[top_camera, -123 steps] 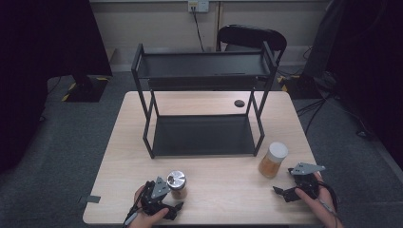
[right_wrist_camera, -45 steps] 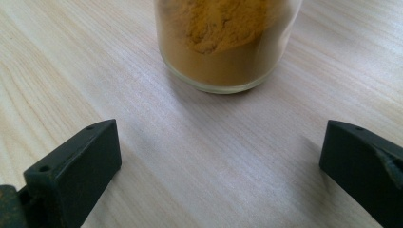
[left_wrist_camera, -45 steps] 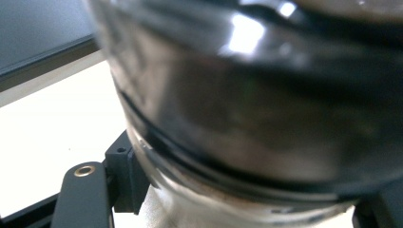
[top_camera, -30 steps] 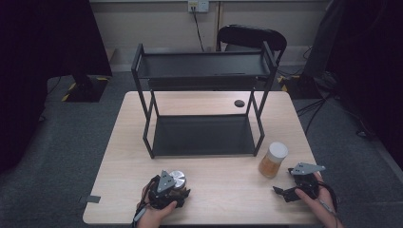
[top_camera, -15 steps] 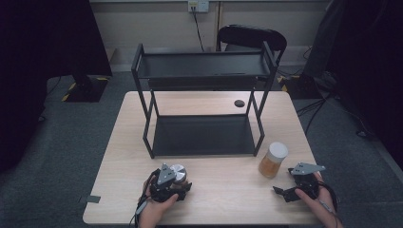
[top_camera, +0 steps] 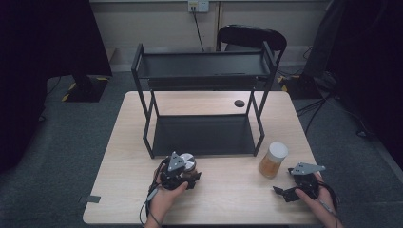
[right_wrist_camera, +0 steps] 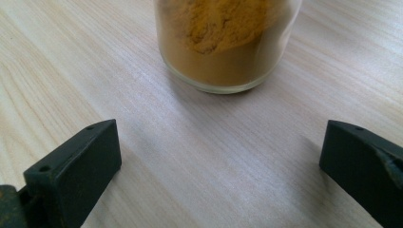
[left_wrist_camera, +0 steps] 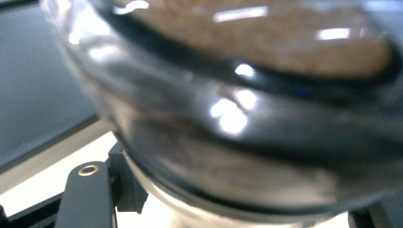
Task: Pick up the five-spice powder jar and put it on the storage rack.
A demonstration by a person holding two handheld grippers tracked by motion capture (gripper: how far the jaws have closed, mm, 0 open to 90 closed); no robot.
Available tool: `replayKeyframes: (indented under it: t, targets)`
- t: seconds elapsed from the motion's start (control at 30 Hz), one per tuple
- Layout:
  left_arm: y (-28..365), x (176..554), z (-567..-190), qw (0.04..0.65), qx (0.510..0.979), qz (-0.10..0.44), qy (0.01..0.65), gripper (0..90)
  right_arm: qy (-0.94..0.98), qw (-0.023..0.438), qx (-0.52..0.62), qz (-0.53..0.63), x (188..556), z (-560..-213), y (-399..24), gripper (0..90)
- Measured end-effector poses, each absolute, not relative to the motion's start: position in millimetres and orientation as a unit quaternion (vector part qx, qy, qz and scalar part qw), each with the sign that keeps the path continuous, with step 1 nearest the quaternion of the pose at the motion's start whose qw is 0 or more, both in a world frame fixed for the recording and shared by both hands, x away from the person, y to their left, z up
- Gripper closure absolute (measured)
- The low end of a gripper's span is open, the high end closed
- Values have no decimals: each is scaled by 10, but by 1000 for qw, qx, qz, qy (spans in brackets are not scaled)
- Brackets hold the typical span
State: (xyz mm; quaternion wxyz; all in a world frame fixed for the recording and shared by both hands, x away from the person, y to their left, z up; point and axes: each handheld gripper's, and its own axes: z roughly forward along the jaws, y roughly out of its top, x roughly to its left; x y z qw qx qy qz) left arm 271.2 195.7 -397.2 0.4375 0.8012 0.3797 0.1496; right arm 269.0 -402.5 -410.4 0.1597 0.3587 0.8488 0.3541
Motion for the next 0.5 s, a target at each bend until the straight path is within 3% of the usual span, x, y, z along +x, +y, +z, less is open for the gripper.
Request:
replayKeyframes:
  t: [0.5]
  targets:
    - [1906, 2934, -3834, 447, 784, 151, 403, 312, 849, 160, 359, 354, 2689, -4104, -4025, 0]
